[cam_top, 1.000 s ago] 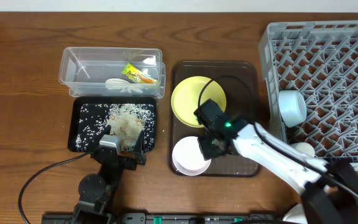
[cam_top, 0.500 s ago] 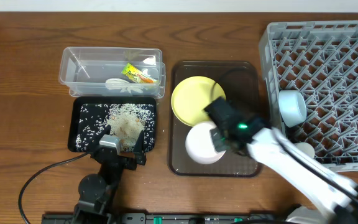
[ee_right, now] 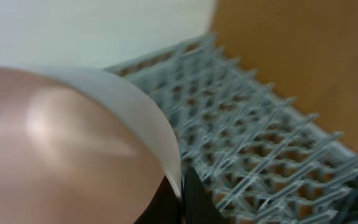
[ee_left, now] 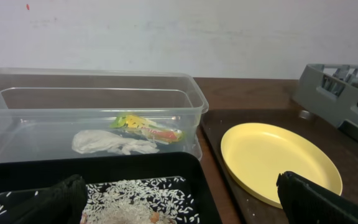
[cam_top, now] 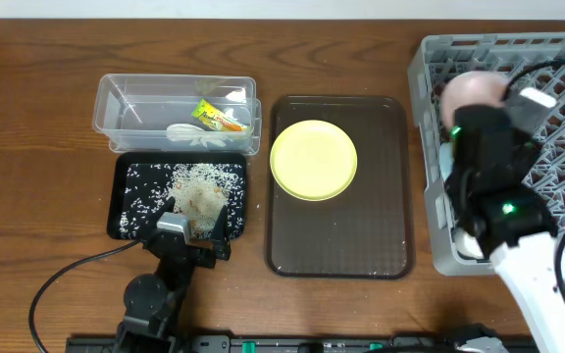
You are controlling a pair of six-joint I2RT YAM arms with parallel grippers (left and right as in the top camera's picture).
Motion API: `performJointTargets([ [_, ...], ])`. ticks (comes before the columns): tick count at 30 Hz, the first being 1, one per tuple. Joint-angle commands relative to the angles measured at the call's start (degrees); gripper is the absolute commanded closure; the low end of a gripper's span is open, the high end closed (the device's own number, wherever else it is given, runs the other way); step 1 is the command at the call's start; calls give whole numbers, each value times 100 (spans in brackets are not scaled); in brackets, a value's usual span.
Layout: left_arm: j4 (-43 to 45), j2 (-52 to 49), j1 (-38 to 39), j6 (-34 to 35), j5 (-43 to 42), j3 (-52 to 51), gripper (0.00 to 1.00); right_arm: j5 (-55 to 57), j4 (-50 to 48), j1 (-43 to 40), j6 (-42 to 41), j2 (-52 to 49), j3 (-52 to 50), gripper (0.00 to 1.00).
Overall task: Sort waste into correct bins and load items into the dishwasher rack
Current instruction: 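Place the pink bowl into the grey rack and release it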
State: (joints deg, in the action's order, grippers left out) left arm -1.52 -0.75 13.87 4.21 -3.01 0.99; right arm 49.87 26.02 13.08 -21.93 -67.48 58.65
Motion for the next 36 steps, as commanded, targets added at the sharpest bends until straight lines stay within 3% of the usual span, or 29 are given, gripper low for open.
performJointTargets([
  [1, -227, 13, -42, -55, 52, -76, 1, 415, -479, -507, 632, -479, 61, 99],
  [6, -227, 13, -42, -55, 52, -76, 1, 461, -1604, -822, 1873, -1519, 61, 99],
  [15, -227, 13, -42, -55, 50, -76, 1, 883, -2841, -796, 2778, -2933, 61, 99],
  [24, -227, 13, -42, -55, 52, -76, 1, 890, -2924, -588, 2962, -3254, 61, 99],
  [30, -227, 13, -42, -55, 52, -76, 1, 1320, -3969, -597, 3814, -3254, 61, 99],
  [36, -227, 13, -42, -55, 52, -76, 1, 1196, -4039, -664, 3827, -3298, 61, 99],
])
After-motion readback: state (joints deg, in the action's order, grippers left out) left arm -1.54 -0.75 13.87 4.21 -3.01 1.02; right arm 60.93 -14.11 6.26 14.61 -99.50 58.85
